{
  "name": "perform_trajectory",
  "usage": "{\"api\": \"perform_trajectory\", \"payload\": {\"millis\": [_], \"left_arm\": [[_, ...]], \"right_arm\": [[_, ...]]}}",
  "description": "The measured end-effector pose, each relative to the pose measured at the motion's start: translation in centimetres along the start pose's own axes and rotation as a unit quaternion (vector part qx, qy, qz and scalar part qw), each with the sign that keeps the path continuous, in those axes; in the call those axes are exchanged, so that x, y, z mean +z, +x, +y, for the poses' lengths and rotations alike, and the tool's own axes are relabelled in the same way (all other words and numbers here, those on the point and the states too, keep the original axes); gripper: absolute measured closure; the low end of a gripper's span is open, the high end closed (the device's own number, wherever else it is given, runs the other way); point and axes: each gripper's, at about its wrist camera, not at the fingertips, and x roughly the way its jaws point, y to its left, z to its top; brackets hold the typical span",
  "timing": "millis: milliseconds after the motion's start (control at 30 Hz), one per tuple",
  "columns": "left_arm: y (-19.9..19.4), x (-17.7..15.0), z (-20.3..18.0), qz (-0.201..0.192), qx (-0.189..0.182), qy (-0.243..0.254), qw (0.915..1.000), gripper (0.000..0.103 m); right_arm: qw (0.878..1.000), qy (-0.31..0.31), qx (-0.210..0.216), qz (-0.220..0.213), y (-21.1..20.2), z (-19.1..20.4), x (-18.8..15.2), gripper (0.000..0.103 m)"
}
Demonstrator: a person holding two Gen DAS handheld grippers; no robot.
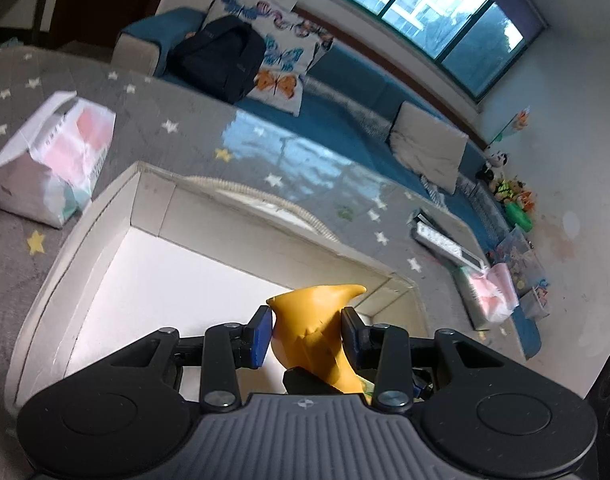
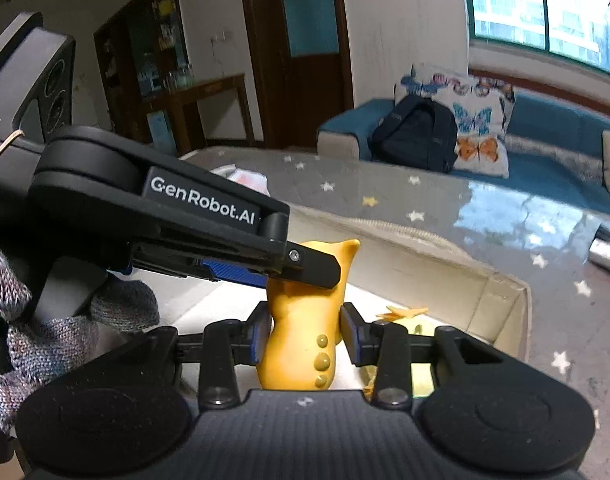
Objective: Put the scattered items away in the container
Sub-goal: 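Lift the orange duck and carry it over the box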
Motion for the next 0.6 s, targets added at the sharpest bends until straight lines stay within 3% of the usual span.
{"api": "perform_trajectory", "payload": {"millis": [300, 600], "left_arm": [[2.9, 0.4, 2.5, 0.04, -0.006, -0.034, 0.9986, 0.062], [3.4, 0.3, 3.5, 0.053, -0.011, -0.048, 0.9974, 0.064]], "right_arm": [[0.999, 0.003, -0.008, 0.044, 3.6, -0.7, -0.5, 0.066], [0.998, 0.001, -0.024, 0.063, 4.8, -0.4, -0.9, 0.07]]}}
